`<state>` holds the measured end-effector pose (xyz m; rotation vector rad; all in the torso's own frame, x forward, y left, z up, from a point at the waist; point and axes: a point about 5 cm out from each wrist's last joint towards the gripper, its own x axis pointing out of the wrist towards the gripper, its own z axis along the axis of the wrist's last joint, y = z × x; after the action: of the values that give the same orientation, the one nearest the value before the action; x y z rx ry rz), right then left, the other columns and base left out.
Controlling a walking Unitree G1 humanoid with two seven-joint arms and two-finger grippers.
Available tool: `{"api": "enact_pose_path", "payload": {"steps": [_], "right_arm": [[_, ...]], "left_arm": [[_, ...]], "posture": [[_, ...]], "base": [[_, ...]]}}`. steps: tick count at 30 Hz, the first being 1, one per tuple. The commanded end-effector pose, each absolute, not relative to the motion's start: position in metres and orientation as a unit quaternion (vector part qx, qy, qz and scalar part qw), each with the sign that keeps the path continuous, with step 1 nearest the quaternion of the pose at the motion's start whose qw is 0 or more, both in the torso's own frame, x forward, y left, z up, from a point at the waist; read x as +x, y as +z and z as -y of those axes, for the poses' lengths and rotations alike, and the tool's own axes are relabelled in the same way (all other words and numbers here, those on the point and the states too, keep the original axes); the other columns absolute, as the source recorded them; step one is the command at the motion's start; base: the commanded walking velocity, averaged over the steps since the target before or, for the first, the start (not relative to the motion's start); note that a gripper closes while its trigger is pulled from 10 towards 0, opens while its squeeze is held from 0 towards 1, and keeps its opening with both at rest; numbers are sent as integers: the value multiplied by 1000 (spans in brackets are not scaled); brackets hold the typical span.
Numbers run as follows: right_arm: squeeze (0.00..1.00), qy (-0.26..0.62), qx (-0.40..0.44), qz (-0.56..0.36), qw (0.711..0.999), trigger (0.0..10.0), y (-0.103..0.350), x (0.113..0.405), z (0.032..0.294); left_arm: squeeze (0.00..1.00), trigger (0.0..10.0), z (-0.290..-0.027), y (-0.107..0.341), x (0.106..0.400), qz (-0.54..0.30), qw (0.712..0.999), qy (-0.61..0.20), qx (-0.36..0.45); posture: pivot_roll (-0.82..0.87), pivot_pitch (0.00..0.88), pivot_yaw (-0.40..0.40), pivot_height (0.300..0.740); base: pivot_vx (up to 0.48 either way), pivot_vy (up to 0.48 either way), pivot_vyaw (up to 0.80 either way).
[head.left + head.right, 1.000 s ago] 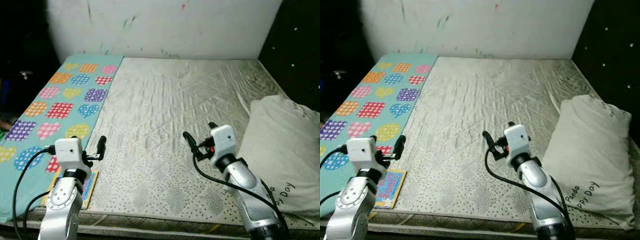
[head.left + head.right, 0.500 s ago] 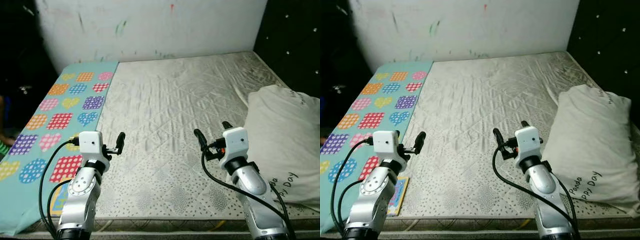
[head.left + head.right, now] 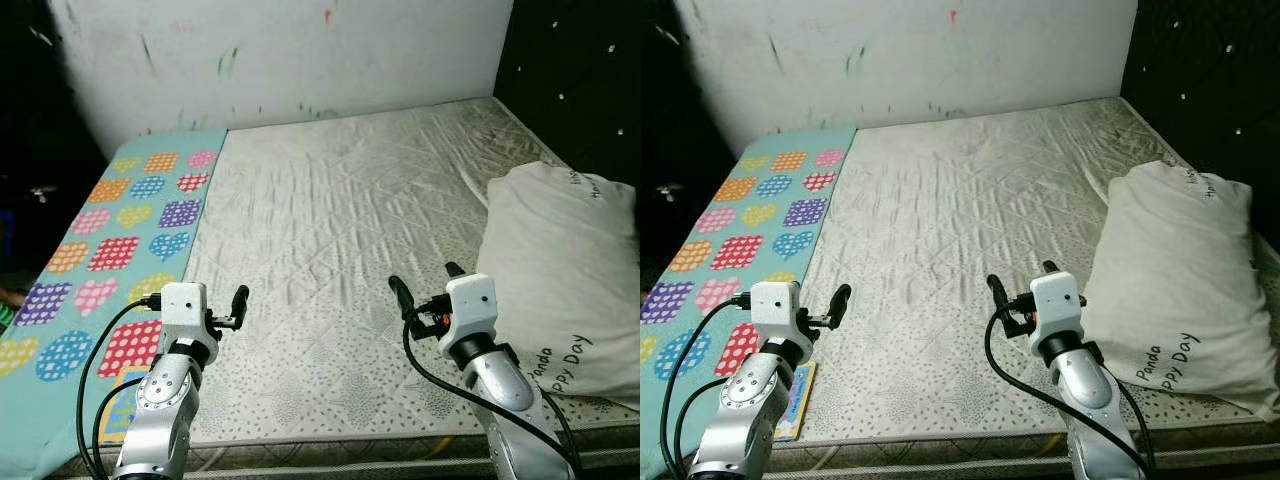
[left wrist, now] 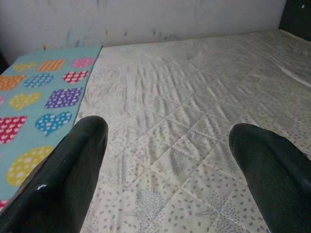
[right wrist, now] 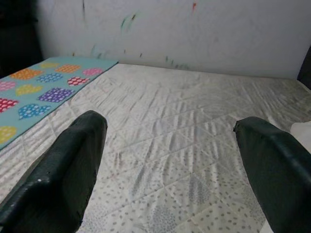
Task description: Clean up the room
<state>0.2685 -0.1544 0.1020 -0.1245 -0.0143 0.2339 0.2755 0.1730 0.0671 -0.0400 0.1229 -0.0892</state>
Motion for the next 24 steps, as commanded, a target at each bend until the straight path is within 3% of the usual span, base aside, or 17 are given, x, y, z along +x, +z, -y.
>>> {"api": "enact_pose_path", "payload": {"steps": [1,15,24], "right_arm": [[0,118,-61,14,991,10000,106,271,150],[0,106,-57,-19,993,10000,94,253,159],[0,61,-85,-20,994,10000,103,230,200]], "left_arm": [[0,10000,-177,68,277,-59,997,-41,-8],[0,10000,-194,66,269,-57,998,-5,1],[0,10000,-225,72,230,-57,997,32,31]], "posture": [[-304,0,139,740],[-303,0,146,740],[-261,0,117,740]], "base": [[0,0,0],[0,0,0],[0,0,0]]}}
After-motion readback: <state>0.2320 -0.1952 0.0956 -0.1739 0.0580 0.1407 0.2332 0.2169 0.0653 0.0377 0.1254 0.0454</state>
